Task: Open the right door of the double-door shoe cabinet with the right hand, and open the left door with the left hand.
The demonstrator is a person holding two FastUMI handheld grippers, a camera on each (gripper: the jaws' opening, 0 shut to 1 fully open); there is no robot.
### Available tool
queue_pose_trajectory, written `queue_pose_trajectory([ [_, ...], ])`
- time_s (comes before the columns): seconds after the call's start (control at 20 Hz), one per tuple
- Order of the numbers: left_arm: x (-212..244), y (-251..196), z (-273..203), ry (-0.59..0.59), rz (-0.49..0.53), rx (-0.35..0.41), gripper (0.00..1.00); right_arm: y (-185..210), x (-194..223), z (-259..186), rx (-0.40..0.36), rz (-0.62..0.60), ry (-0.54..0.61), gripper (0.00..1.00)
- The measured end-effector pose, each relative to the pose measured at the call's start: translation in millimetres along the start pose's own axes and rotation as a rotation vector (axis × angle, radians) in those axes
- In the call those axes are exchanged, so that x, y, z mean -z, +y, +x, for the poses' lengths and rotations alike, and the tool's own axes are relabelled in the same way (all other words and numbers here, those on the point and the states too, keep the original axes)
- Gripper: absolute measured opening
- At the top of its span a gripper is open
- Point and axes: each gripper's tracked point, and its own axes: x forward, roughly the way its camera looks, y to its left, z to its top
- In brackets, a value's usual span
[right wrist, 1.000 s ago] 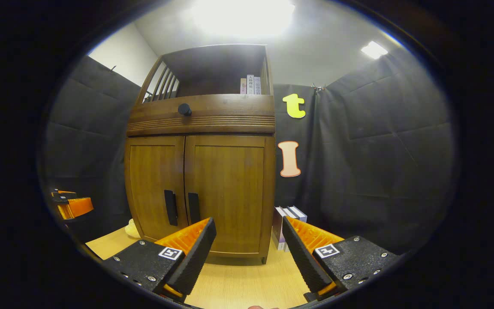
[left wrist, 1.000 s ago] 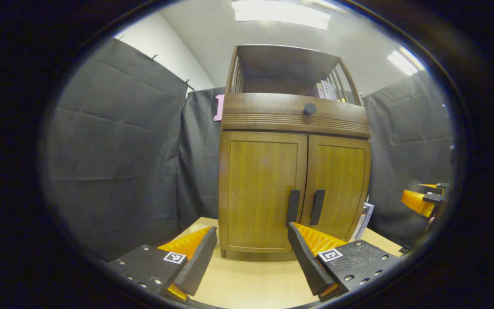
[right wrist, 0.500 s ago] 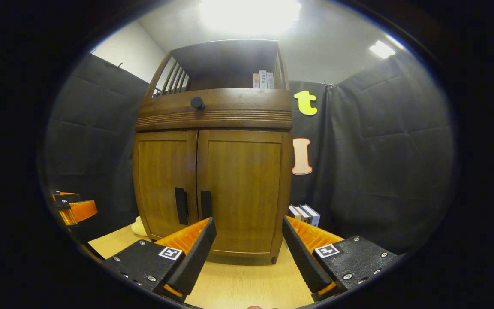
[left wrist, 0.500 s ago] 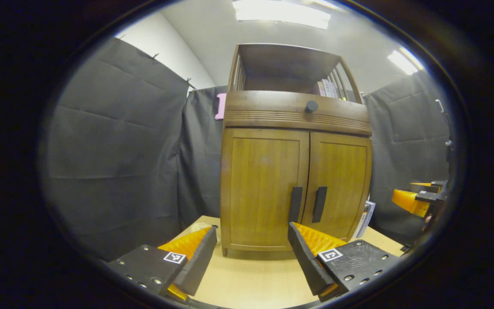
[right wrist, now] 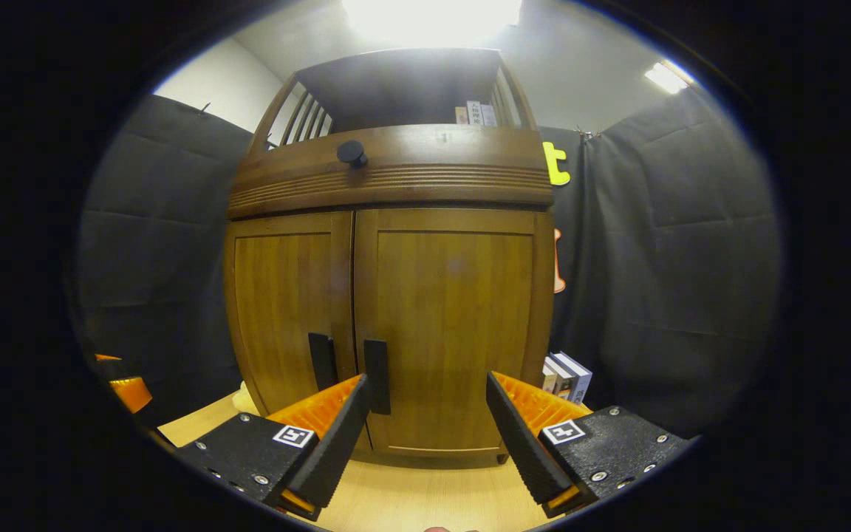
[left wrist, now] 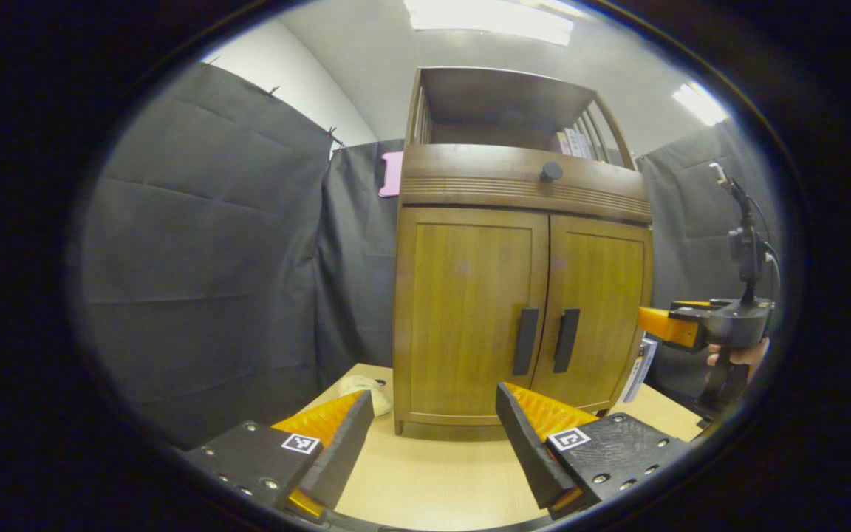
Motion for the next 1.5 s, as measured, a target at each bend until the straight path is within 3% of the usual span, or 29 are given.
queue_pose_trajectory([
  [0.15,6.2,12.2,5.5,0.014,-0.003,-0.022,0.96,14.8,-2.7,27.9,-0.010,-0.014,0.013,0.96],
  [0.4,6.7,43.0,5.8,0.021,0.080,-0.079,1.00,31.0,3.3,81.5,-0.021,0.020,0.051,0.94],
  [0.6,16.4,58.3,8.9,0.042,0.086,-0.106,1.00,36.4,27.4,121.7,-0.023,0.036,0.151,0.96],
  [0.85,36.0,64.6,10.3,0.091,0.086,-0.129,0.98,30.2,36.1,137.9,-0.014,0.033,0.177,0.96],
  [0.9,40.2,65.9,10.8,0.097,0.090,-0.131,0.95,29.1,33.5,136.4,-0.018,0.025,0.176,0.91],
  [1.0,43.1,64.3,10.0,0.101,0.093,-0.132,1.00,23.9,28.1,135.9,-0.051,0.019,0.183,0.84],
  [1.15,37.4,57.7,9.2,0.088,0.081,-0.131,1.00,10.4,18.1,128.2,-0.060,0.017,0.188,0.49],
  [1.2,35.9,54.7,9.5,0.084,0.079,-0.126,0.95,11.0,14.9,128.7,-0.059,0.020,0.186,0.37],
  [1.35,35.6,42.2,9.0,0.080,0.093,-0.114,1.00,10.8,17.2,128.4,-0.070,0.045,0.198,0.31],
  [1.45,34.6,33.3,7.8,0.077,0.098,-0.096,0.96,11.0,17.2,128.5,-0.090,0.051,0.210,0.30],
  [1.5,33.7,28.8,8.0,0.073,0.098,-0.086,1.00,11.5,17.4,128.3,-0.104,0.039,0.211,0.30],
])
